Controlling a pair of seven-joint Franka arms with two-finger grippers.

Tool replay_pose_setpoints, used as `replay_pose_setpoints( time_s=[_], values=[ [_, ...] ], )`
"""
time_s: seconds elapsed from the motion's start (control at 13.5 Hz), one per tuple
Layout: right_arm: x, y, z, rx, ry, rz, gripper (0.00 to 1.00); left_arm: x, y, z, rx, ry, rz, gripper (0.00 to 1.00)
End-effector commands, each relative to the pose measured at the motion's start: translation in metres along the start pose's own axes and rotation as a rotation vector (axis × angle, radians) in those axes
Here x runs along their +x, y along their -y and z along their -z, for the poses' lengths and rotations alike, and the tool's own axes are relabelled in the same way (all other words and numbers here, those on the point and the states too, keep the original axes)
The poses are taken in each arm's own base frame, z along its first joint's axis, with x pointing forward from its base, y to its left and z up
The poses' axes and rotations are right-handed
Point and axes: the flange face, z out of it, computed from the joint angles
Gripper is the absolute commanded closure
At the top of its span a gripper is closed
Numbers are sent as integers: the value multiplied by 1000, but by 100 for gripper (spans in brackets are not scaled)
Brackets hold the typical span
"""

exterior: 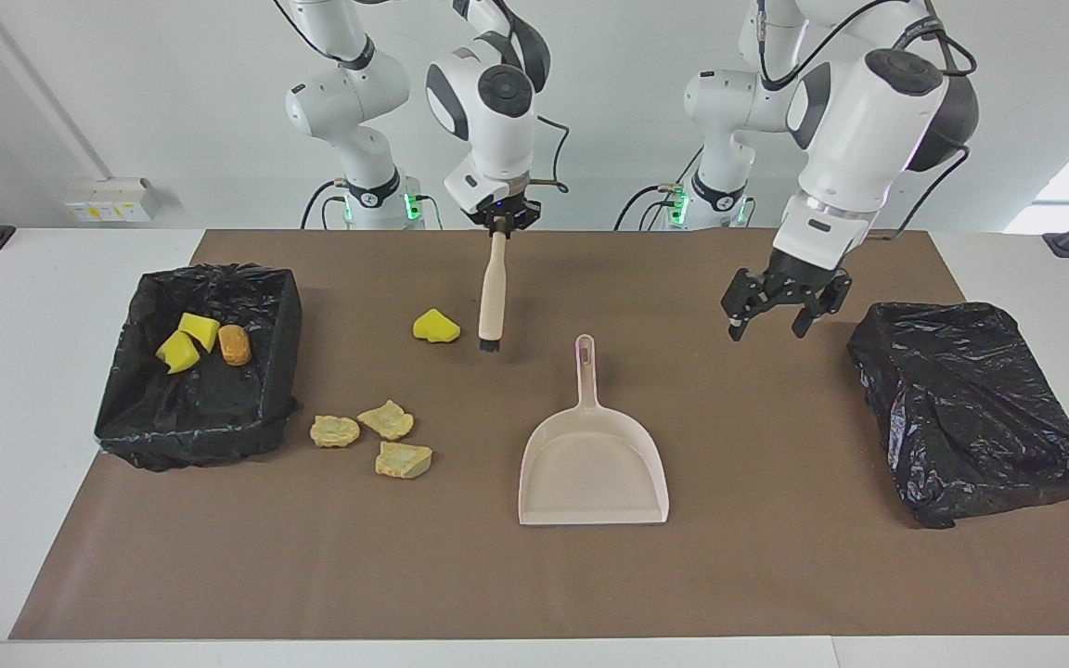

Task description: Sweep and dump trash in bin

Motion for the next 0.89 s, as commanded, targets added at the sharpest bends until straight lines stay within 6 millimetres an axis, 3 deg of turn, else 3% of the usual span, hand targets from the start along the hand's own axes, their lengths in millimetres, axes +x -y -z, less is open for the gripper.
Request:
replay_pose_setpoints(
  time_s=[0.0,0.45,0.67,0.82],
  values=[
    [33,-47,-7,-71,-21,70,100,-5,-53,-40,-17,15,-61,0],
    [103,-161,-28,-165,-176,207,100,-15,-94,-89,-57,35,-69,0],
    [129,-180,-70,-228,-203,250,100,-34,-120,-114,-39,77,-115,0],
    [141,-176,-91,-233,-210,276,100,-58,-150,-148,-7,124,-175,0]
  ],
)
